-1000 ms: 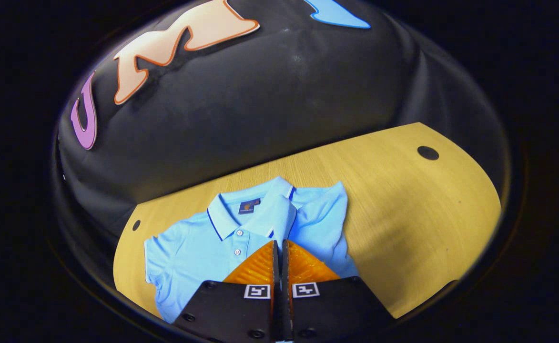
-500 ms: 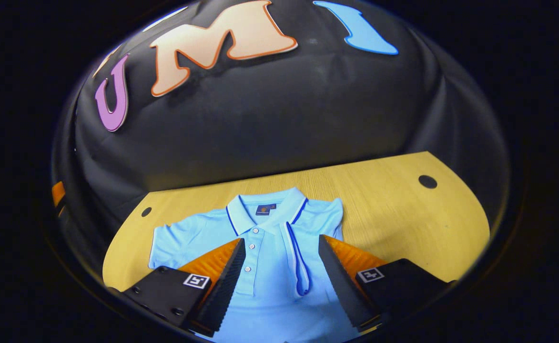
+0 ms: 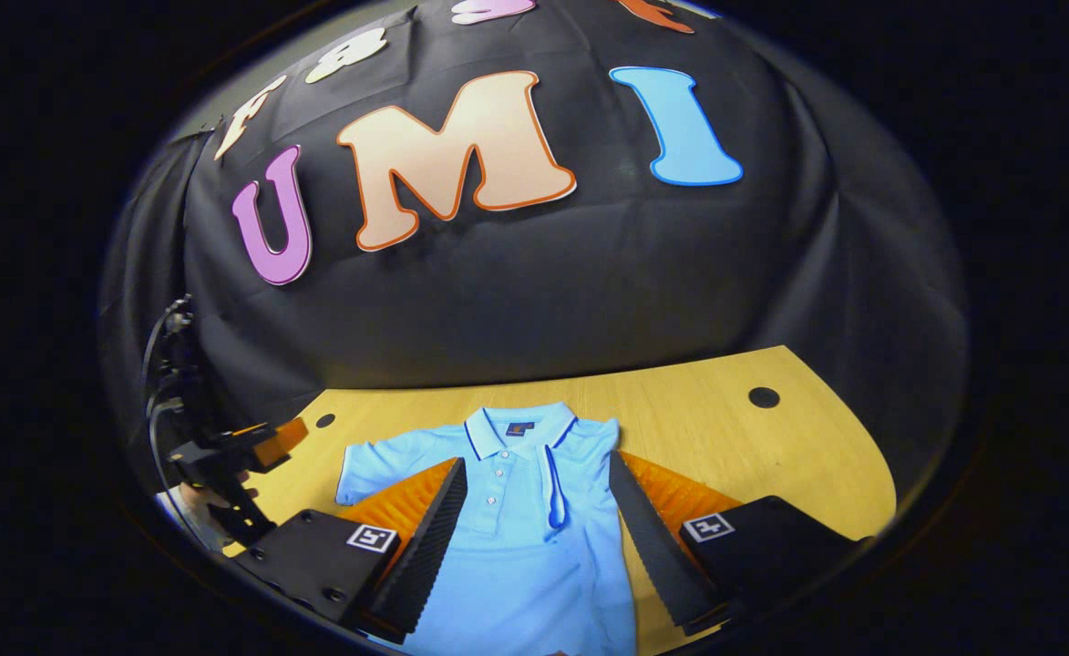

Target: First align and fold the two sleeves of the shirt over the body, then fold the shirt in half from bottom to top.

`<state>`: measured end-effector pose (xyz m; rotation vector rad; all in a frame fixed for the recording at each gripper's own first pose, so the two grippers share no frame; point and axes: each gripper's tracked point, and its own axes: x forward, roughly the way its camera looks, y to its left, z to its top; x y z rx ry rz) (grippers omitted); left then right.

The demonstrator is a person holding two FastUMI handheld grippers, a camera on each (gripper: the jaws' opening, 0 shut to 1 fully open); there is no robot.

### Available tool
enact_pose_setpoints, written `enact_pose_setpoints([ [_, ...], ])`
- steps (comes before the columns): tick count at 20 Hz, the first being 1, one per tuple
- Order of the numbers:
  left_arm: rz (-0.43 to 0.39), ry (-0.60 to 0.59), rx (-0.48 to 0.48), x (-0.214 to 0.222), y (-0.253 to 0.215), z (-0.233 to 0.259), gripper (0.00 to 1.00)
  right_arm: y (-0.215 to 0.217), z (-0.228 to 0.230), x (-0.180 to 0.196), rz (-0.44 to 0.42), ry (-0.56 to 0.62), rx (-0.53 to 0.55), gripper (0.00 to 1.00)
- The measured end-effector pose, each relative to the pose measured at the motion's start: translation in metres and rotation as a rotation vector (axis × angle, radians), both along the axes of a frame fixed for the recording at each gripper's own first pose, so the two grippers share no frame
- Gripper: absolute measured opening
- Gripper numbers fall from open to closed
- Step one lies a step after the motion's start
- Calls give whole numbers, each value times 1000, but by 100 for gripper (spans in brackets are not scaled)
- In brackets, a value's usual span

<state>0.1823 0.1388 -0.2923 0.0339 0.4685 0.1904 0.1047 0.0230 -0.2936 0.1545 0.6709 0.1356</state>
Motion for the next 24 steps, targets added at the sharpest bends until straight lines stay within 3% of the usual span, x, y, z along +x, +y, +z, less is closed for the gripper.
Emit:
enact_pose_setpoints([
  [5,18,107,-3,14,1,-63,95,-26,14,-32,-45,63,24,93],
  [6,35,120,-7,15,3,-73,95,-31,16,-38,-55,73,36,98],
  [9,89,161,-37,17,10,-99,96,-42,28,-41,-67,43,28,98],
  [10,101,178,-45,16,11,-107,96,-43,32,-42,-67,28,28,93],
  [11,107,185,-47,18,12,-111,96,-46,33,-42,-69,27,24,98],
  [13,97,197,-41,22,10,-116,96,-51,29,-45,-74,39,23,98],
  [14,76,194,-45,26,5,-116,96,-51,28,-44,-75,40,29,93],
  [15,53,211,-46,27,0,-118,95,-50,27,-44,-75,45,34,98],
  [16,33,238,-42,22,-4,-121,95,-49,25,-45,-73,46,38,93],
  [17,21,231,-46,26,-5,-118,96,-48,25,-45,-71,45,40,98],
  [18,18,231,-55,27,-8,-119,94,-46,22,-46,-67,48,42,93],
  [20,14,234,-63,27,-11,-121,82,-44,20,-48,-62,52,44,98],
  [23,-26,244,-82,28,-25,-120,28,-45,21,-48,-57,47,41,98],
  [24,-22,252,-64,28,-25,-120,18,-46,22,-50,-59,42,40,98],
])
